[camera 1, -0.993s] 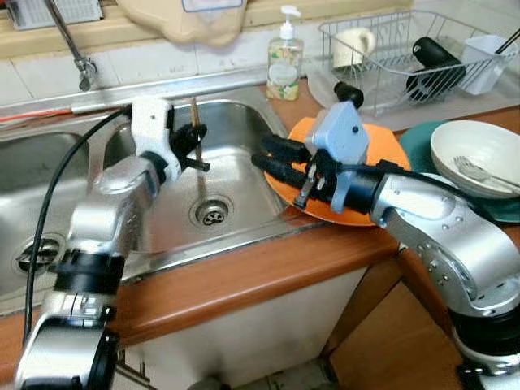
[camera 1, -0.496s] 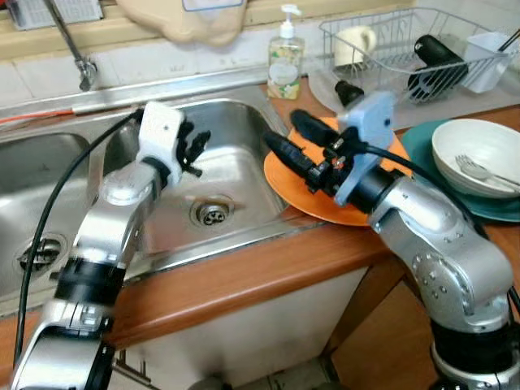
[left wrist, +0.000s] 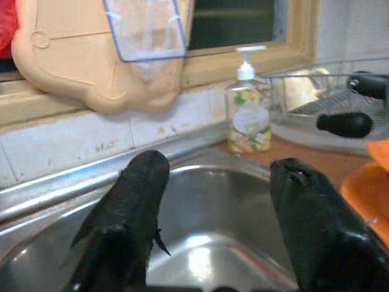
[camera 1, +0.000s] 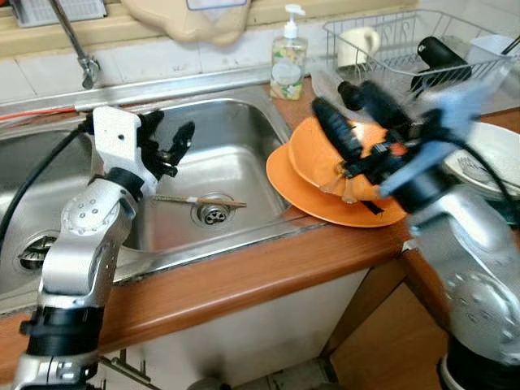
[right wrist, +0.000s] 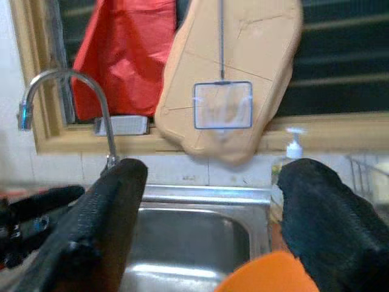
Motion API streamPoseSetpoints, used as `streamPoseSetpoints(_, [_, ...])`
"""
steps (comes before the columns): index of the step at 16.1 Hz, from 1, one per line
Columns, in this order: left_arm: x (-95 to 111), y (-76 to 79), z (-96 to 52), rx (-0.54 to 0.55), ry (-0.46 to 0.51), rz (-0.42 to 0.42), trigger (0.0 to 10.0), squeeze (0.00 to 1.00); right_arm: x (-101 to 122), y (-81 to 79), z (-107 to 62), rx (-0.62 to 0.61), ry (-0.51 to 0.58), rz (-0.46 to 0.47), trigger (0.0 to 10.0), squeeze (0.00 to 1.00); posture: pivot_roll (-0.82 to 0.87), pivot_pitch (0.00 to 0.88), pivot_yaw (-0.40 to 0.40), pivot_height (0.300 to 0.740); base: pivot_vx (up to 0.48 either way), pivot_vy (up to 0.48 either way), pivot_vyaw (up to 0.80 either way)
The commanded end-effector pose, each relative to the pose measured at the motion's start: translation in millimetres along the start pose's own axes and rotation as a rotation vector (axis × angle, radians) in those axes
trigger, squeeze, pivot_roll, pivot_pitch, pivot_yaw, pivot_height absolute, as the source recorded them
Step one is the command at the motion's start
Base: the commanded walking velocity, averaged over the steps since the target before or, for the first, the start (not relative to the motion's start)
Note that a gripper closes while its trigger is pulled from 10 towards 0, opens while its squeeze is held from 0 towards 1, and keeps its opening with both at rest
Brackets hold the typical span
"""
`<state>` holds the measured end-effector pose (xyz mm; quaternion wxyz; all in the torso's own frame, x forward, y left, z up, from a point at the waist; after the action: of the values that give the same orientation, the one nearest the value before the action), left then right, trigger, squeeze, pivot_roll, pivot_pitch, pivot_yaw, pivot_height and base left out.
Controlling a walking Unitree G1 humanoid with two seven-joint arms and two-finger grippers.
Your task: Kitchen organization
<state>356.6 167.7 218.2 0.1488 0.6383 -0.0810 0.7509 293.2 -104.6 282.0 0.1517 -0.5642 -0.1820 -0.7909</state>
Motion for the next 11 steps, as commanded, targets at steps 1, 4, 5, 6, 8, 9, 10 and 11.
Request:
streamPoseSetpoints(1, [-13,7.1,-8.2,-0.025,-0.046,0.001,10.0,1.00,-9,10.0,-12.2,-0.051,-0.058,0.046,10.0,1.00,-0.16,0.000,0.043,0.740,0.000,0.000,0.00])
streamPoseSetpoints(4, [-12,33.0,-20.3,-0.132,-0.023,-0.063,10.0,1.00,-9,15.8,-28.7,-0.057,-0.036,-0.044,10.0,1.00,-0.17,0.000,0.045,0.740,0.000,0.000,0.00])
streamPoseSetpoints(5, [-11,52.0,-26.2,-0.221,-0.024,-0.080,10.0,1.00,-10,26.2,-36.3,-0.108,-0.036,-0.035,10.0,1.00,-0.17,0.000,0.046,0.740,0.000,0.000,0.00])
streamPoseSetpoints(6, [-13,63.1,-32.2,-0.274,-0.034,-0.107,10.0,1.00,-13,28.0,-43.7,-0.102,-0.051,-0.044,10.0,1.00,-0.17,0.000,0.043,0.740,0.000,0.000,0.00])
streamPoseSetpoints(8, [-30,82.7,-47.4,-0.389,-0.110,-0.091,10.0,0.97,-24,42.3,-64.5,-0.114,-0.144,-0.104,10.0,1.00,-0.17,0.000,0.039,0.740,0.000,0.000,0.00])
streamPoseSetpoints(9, [-32,85.6,-49.7,-0.406,-0.122,-0.100,10.0,0.95,-25,47.2,-67.6,-0.125,-0.155,-0.114,10.0,1.00,-0.17,0.000,0.041,0.740,0.000,0.000,0.00])
streamPoseSetpoints(10, [-34,89.5,-52.4,-0.434,-0.137,-0.106,10.0,0.86,-28,54.5,-70.2,-0.142,-0.172,-0.127,10.0,1.00,-0.17,0.000,0.043,0.740,0.000,0.000,0.00])
streamPoseSetpoints(11, [-37,93.0,-55.3,-0.461,-0.159,-0.104,10.0,0.68,-34,60.2,-73.3,-0.143,-0.208,-0.140,10.0,1.00,-0.17,0.000,0.046,0.740,0.000,0.000,0.00])
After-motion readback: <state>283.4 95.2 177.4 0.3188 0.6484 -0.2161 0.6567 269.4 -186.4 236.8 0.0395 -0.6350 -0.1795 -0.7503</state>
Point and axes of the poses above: a point about 5 cm out from each wrist's last joint towards the gripper, its own z axis pointing out of the wrist towards the gripper, its own x axis along the axis of the wrist's last joint, y = z × x, the point moved 6 cm from there along z, pointing out of the wrist towards the gripper, and after that the axes turned 12 degrees about -z, right-handed, at the moved point
